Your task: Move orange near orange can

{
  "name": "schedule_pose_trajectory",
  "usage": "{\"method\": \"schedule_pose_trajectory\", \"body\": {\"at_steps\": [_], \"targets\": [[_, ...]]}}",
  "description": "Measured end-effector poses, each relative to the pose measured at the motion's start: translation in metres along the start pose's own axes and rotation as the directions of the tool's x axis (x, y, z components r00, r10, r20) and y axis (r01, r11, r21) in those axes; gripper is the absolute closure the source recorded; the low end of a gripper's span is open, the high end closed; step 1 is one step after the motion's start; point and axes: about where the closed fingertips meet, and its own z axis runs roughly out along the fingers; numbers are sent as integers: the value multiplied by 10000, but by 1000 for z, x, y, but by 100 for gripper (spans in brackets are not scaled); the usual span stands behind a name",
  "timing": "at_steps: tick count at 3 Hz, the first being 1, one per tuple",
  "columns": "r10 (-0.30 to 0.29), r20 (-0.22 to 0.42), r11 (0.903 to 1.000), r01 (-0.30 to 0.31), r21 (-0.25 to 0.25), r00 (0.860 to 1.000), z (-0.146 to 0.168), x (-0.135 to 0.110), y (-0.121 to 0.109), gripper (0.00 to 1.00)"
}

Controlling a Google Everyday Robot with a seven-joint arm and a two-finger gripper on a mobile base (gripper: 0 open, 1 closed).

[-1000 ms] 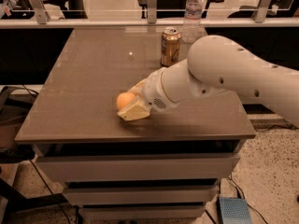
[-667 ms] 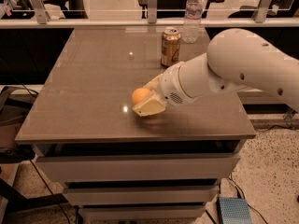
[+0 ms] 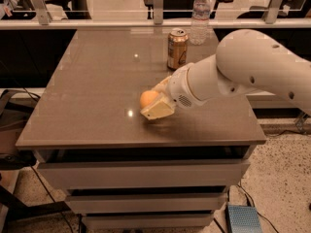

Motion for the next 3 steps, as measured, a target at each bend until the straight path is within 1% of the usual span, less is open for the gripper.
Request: {"method": "schedule_pose_trajectory", "body": {"at_steps": [1, 2, 3], "targets": [[270, -417, 9974, -241, 680, 9988, -4, 24, -43, 100], [608, -1022, 9867, -443, 1563, 9929, -19, 57, -99, 100], [947, -1320, 9691, -610, 2391, 9867, -40, 80, -149, 100]]}}
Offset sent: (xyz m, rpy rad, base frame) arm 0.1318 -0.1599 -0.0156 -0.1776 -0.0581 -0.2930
